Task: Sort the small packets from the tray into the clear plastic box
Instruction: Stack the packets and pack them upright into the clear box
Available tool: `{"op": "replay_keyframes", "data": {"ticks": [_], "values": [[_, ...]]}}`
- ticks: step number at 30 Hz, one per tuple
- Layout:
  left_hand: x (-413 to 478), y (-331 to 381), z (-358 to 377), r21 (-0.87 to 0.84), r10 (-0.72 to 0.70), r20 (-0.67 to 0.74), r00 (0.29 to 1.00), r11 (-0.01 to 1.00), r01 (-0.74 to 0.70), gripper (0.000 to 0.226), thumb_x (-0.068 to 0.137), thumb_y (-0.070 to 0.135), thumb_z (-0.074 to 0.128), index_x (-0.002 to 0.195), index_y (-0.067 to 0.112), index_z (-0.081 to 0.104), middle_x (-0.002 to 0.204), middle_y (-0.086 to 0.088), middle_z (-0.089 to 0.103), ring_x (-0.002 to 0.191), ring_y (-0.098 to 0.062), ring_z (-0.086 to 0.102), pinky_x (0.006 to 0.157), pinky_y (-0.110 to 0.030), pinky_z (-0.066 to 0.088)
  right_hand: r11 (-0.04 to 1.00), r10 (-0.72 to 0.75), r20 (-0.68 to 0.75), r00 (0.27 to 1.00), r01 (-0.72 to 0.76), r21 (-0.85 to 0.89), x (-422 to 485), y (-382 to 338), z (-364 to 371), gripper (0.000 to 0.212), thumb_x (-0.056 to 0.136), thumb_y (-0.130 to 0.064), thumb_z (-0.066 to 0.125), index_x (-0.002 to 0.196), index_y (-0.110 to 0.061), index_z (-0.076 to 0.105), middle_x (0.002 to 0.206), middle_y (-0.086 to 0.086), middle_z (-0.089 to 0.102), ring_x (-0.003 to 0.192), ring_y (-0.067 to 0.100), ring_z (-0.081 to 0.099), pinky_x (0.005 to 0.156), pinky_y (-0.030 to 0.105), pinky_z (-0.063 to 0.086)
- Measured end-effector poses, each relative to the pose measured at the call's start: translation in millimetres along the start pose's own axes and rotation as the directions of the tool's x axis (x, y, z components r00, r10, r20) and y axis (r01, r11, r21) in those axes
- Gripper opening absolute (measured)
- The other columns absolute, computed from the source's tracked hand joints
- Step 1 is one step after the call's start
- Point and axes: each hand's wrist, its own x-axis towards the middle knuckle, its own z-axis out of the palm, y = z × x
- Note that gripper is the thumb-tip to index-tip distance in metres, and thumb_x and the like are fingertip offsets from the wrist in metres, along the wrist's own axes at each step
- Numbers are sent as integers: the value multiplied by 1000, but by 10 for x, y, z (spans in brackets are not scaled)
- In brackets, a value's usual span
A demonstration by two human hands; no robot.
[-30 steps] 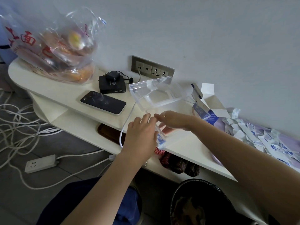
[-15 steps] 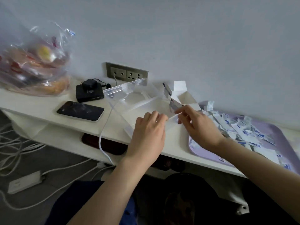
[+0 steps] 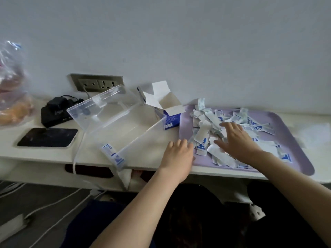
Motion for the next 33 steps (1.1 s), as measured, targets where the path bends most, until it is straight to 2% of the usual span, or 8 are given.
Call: {"op": "replay_keyframes", "data": {"ticks": [5, 10, 13, 16, 19, 22, 27, 33], "values": [[296, 108, 70, -54, -170, -33, 985, 984, 168, 37, 96, 38, 43, 122, 12, 45, 124, -8, 52, 116, -25, 45, 95, -35, 34, 997, 4, 79, 997, 2, -81, 137, 94, 84, 91, 82, -56, 58, 147, -10, 12, 150, 10, 26, 137, 28, 26, 112, 36, 22], [502, 143, 183, -215, -296, 146, 944, 922, 323, 55, 89, 46, 55, 125, 7, 39, 130, -14, 45, 119, -31, 41, 96, -37, 36, 999, 13, -46, 999, -15, -44, 306, 204, 127, 71, 87, -41, 58, 143, -12, 26, 142, 11, 39, 130, 29, 36, 107, 36, 27], [618, 179, 212, -258, -318, 155, 935, 901, 350, 61, 87, 52, 55, 124, 6, 40, 130, -14, 46, 121, -30, 41, 95, -37, 36, 999, -18, -43, 999, 16, -32, 372, 222, 127, 64, 89, -39, 56, 142, -14, 29, 142, 8, 41, 129, 27, 39, 104, 36, 31], [731, 220, 234, -308, -322, 154, 934, 883, 355, 64, 88, 55, 52, 126, 4, 41, 130, -14, 47, 122, -30, 41, 96, -37, 36, 997, -31, -53, 998, 28, -67, 418, 246, 124, 54, 91, -41, 53, 137, -16, 37, 132, 6, 53, 119, 27, 50, 97, 37, 37], [775, 250, 256, -340, -322, 138, 936, 872, 351, 56, 91, 46, 54, 123, 2, 42, 124, -15, 52, 115, -29, 48, 92, -33, 38, 998, -17, -80, 997, 12, -61, 459, 238, 125, 45, 93, -39, 51, 131, -17, 46, 123, 6, 61, 110, 28, 58, 89, 37, 43], [812, 261, 285, -396, -358, 155, 921, 831, 390, 46, 89, 35, 61, 119, 3, 45, 119, -12, 56, 110, -28, 52, 90, -34, 42, 998, 8, -118, 993, -16, -67, 514, 222, 137, 30, 94, -33, 49, 116, -15, 58, 110, 10, 66, 99, 32, 62, 80, 38, 51], [837, 260, 261, -455, -351, 176, 920, 799, 392, 26, 90, 22, 61, 111, 9, 56, 103, -7, 64, 96, -28, 60, 78, -35, 50, 1000, 1, -179, 984, -2, -6, 551, 195, 109, 25, 96, -25, 46, 107, -13, 64, 98, 12, 69, 89, 34, 63, 74, 40, 52], [823, 194, 69, -539, -398, 109, 911, 746, 391, 18, 93, 19, 53, 107, 9, 56, 103, -7, 64, 94, -29, 58, 66, -29, 37, 982, -5, -331, 944, 67, 178, 544, 95, -1, 18, 92, -17, 51, 100, -13, 66, 85, 14, 70, 79, 36, 63, 69, 42, 51]]}}
